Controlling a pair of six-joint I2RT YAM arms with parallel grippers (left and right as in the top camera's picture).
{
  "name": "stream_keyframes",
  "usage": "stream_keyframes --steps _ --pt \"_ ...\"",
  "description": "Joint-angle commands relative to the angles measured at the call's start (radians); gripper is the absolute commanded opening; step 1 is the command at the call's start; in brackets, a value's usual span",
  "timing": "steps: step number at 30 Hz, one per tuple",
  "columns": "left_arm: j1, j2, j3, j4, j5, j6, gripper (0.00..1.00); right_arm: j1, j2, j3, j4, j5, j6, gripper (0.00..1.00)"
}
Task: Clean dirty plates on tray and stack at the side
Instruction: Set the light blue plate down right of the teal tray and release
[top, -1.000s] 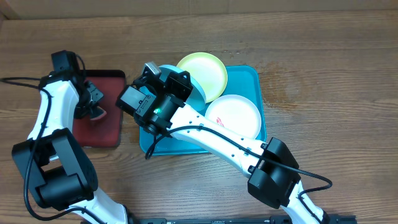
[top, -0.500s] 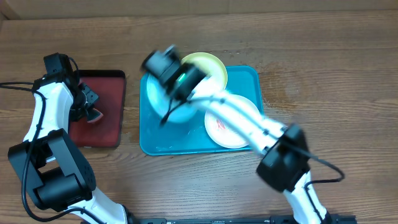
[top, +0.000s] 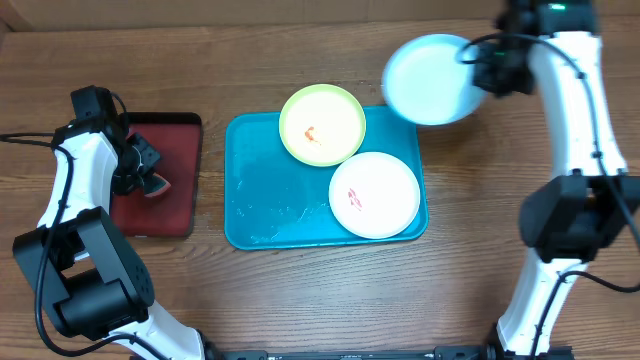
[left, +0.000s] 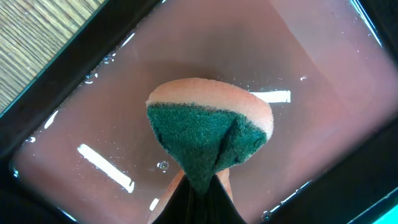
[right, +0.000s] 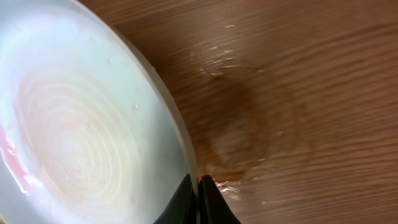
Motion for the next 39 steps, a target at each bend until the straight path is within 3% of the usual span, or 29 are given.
stream_keyframes --steps 1,6,14,15,16,18,19,33,39 --pt "0.001 -0.018 -0.003 0.003 0.017 0.020 0.04 -0.079 -0.022 -0.093 0.033 -0.056 0.005 0.04" --pt "0.001 -0.018 -0.003 0.005 0.017 0.019 0.04 -0.167 -0.022 -0.280 0.199 -0.063 0.005 0.04" --pt "0.001 -0.018 -0.003 0.018 0.017 0.020 0.04 -0.183 -0.022 -0.520 0.438 -0.064 0.005 0.05" --pt "0.000 -0.018 -0.003 0.022 0.017 0.019 0.04 -0.181 -0.022 -0.529 0.446 -0.063 0.005 0.13" --pt "0.000 -0.018 -0.003 0.027 0.017 0.019 0.04 -0.177 -0.022 -0.538 0.451 -0.064 0.005 0.35" --pt "-0.003 -0.018 -0.003 0.032 0.017 0.019 0.04 -0.168 -0.022 -0.539 0.450 -0.071 0.005 0.70" --pt "-0.006 -0.016 -0.003 0.032 0.017 0.019 0.04 -0.163 -0.023 -0.536 0.447 -0.083 0.005 0.76" --pt "-0.061 0.117 -0.004 0.096 -0.014 0.020 0.04 -0.039 -0.201 -0.404 0.318 -0.167 0.001 1.00" --pt "-0.051 0.172 -0.004 0.120 -0.051 0.020 0.04 0.075 -0.251 -0.404 0.319 -0.167 0.000 1.00"
